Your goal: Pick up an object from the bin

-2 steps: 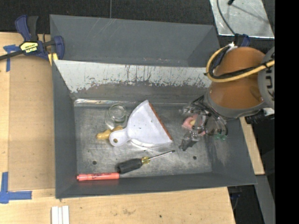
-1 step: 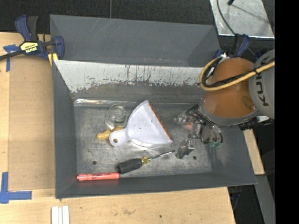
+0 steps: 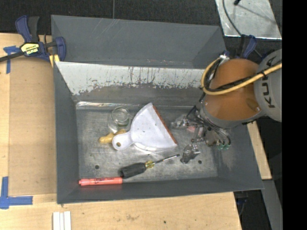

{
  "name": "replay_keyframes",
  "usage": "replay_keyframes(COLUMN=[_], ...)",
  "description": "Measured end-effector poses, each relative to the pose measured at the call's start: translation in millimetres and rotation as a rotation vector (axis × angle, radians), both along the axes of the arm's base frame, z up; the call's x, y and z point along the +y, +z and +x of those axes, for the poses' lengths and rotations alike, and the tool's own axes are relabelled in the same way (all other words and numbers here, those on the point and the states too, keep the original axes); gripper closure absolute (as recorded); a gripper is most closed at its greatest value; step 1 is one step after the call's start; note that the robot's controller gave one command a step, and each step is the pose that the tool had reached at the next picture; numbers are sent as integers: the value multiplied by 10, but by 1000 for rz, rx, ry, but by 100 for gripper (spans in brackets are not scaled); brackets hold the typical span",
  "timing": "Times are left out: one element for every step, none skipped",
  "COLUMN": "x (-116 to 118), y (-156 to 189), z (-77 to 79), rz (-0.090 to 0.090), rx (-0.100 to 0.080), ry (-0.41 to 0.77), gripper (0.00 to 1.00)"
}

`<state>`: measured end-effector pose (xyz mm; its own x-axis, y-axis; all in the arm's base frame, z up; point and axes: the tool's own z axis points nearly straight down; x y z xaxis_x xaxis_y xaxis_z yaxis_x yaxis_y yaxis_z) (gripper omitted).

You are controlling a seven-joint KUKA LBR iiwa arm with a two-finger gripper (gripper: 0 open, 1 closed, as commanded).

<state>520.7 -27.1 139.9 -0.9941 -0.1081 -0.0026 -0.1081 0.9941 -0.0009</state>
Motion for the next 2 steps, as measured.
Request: replay_keyframes(x=[25, 95], y=[5, -403], z=[-2, 569], rz=[0, 0], rx=[0, -2], ry=[78, 293], gripper=[0, 100])
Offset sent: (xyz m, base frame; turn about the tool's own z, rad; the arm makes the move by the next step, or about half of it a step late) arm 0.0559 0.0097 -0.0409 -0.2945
